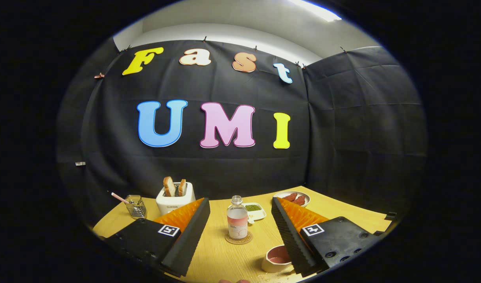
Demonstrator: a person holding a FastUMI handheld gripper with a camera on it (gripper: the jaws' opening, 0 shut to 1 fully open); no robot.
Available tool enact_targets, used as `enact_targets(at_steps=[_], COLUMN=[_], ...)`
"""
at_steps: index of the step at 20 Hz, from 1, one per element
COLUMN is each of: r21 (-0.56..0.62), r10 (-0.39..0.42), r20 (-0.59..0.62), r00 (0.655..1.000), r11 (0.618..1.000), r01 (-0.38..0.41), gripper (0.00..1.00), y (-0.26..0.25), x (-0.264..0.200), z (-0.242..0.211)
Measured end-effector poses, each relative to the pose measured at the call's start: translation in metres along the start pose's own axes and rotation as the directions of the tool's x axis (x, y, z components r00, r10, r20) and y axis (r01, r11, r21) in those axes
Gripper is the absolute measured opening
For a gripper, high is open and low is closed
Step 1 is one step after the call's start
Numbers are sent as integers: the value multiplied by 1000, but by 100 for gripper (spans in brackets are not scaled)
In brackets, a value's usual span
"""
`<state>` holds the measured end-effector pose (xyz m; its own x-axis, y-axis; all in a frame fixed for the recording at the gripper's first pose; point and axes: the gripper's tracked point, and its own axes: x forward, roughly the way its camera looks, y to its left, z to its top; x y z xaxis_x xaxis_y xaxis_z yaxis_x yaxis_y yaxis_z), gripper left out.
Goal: Take the bottle from table, then pour the juice into the cup, finally place the bottle on the coaster
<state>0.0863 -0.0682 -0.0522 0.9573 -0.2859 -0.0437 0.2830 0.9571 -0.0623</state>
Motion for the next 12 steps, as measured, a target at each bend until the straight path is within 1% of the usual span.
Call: enact_targets(at_steps=[4,7,12], r21=[27,28,35], r10=[70,98,153], r20=[-5,-10,-18], r00=[998,995,988], r11=[997,995,988], r01=[-70,-97,-152], gripper=[97,97,97], y=[-4,-9,-2], x=[-17,-31,-53], z=[12,19,31])
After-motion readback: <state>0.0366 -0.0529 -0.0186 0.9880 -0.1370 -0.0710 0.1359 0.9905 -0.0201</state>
